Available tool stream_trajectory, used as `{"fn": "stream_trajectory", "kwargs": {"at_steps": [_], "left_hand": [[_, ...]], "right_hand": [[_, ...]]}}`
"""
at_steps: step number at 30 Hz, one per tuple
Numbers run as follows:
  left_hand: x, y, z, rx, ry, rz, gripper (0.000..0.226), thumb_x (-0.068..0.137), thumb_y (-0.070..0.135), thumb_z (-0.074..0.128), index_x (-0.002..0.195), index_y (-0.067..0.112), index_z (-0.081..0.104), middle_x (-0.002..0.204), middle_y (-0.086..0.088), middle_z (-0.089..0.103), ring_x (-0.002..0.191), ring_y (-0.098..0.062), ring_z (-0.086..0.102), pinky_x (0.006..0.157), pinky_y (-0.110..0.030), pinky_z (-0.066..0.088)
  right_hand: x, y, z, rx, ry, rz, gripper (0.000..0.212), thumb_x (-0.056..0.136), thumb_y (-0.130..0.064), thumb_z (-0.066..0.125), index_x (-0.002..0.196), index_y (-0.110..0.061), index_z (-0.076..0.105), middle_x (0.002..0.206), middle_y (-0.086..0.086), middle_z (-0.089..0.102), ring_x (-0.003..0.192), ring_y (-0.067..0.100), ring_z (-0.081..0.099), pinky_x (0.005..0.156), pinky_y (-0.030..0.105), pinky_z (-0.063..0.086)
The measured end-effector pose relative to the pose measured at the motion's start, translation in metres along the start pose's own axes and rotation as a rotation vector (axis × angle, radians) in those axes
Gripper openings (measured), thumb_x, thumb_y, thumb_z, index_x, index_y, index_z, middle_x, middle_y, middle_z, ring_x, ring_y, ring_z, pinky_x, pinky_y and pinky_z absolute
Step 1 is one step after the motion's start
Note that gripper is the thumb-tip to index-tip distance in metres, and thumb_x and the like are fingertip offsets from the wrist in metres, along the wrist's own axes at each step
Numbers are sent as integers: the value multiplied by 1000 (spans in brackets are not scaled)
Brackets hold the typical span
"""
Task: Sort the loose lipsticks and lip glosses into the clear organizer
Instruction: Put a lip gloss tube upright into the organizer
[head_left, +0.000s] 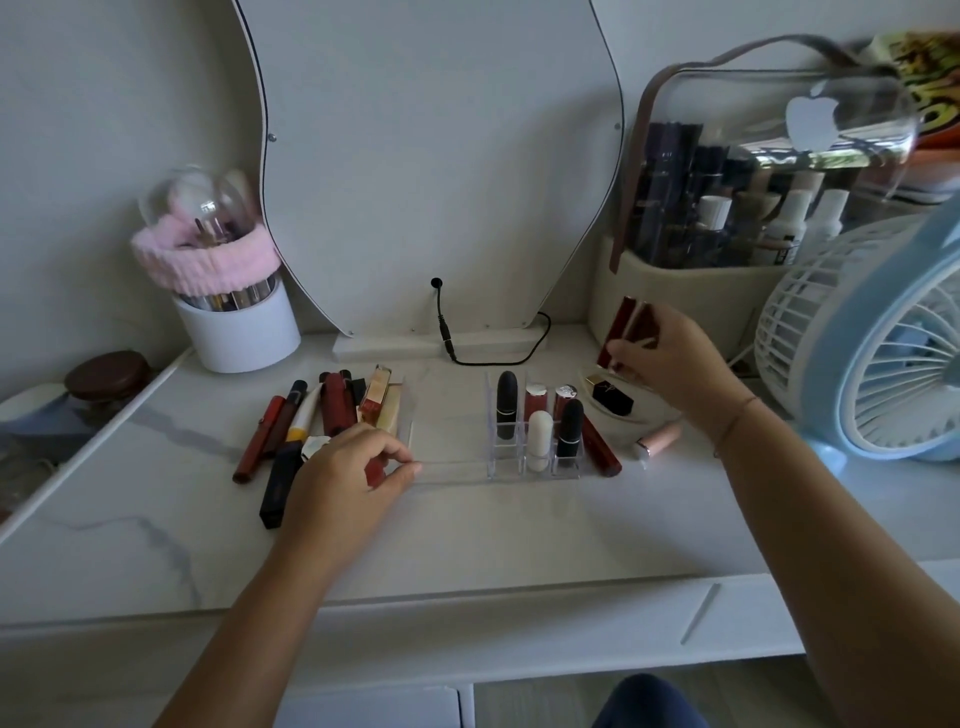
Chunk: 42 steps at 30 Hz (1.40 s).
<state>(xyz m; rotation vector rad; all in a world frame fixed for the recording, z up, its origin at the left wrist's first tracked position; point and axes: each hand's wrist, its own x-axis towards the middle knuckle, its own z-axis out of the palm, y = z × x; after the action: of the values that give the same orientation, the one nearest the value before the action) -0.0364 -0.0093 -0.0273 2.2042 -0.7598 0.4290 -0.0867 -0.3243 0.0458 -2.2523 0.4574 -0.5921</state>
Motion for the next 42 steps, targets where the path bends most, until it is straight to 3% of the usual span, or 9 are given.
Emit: {"fn": "stream_trajectory", "kwargs": {"at_steps": [3, 6, 16, 20, 26, 30, 32, 36, 42], "left_hand": [[0, -1, 1, -4, 1, -5, 13, 75, 23, 77, 75, 26, 64, 77, 13, 61, 71, -8, 58, 62, -29, 48], [-1, -2, 1, -3, 1, 3, 14, 75, 24, 77, 75, 26, 64, 77, 12, 61, 72, -8, 57, 62, -29, 48], [0, -3, 2, -2, 8, 22, 16, 75, 23, 77, 74, 28, 62, 76, 11, 61, 72, -9, 58, 61, -30, 48], [0, -3, 2, 4, 15, 17, 16, 74, 22, 78, 74, 27, 63, 77, 13, 61, 72, -7, 57, 61, -25, 46], [0, -4, 2, 14, 11, 34, 15, 74, 23, 78, 75, 25, 63, 78, 13, 61, 73, -6, 58, 62, -22, 45], [1, -3, 2, 4, 9, 32, 15, 74, 22, 78, 75, 25, 63, 77, 13, 61, 72, -9, 59, 62, -29, 49], [0, -2, 1, -1, 13, 27, 16, 74, 21, 78, 74, 25, 63, 76, 13, 61, 71, -10, 58, 62, -31, 49], [0, -1, 1, -13, 14, 18, 14, 74, 20, 78, 74, 23, 64, 77, 12, 61, 70, -12, 58, 62, -33, 50], [1, -1, 1, -5, 18, 19, 13, 74, 21, 77, 75, 22, 65, 77, 11, 61, 70, -12, 59, 62, -35, 51]], "right_hand": [[-1, -21, 4, 151, -143, -66, 34, 84, -24, 62, 116, -13, 56, 89, -7, 64, 74, 3, 63, 51, 7, 48], [0, -26, 13, 29, -223, -136, 20, 84, -26, 63, 102, -18, 62, 79, -12, 64, 69, 0, 61, 54, 9, 46], [6, -16, 26, -25, -303, -177, 6, 83, -28, 64, 85, -32, 60, 77, -18, 61, 70, -2, 60, 56, 6, 42], [7, -14, 25, 6, -306, -169, 13, 85, -26, 62, 77, -36, 60, 73, -16, 63, 60, -16, 56, 51, 0, 40], [18, 14, 14, 46, -122, -31, 7, 84, -28, 64, 88, -22, 67, 76, -7, 65, 63, -1, 58, 57, 11, 41], [22, 40, 11, -163, -95, 83, 18, 81, -23, 68, 81, -6, 68, 89, 19, 69, 76, 26, 62, 67, 32, 48], [20, 52, 18, -257, -142, 133, 31, 79, -29, 68, 86, 1, 67, 91, 24, 67, 68, 30, 59, 62, 33, 46], [19, 61, 28, -304, -156, 172, 27, 76, -39, 66, 76, -13, 69, 70, 10, 68, 52, 18, 61, 50, 24, 41], [27, 53, 36, -352, -158, 186, 29, 80, -31, 62, 65, -6, 66, 51, 4, 53, 42, 17, 53, 40, 20, 33]]}}
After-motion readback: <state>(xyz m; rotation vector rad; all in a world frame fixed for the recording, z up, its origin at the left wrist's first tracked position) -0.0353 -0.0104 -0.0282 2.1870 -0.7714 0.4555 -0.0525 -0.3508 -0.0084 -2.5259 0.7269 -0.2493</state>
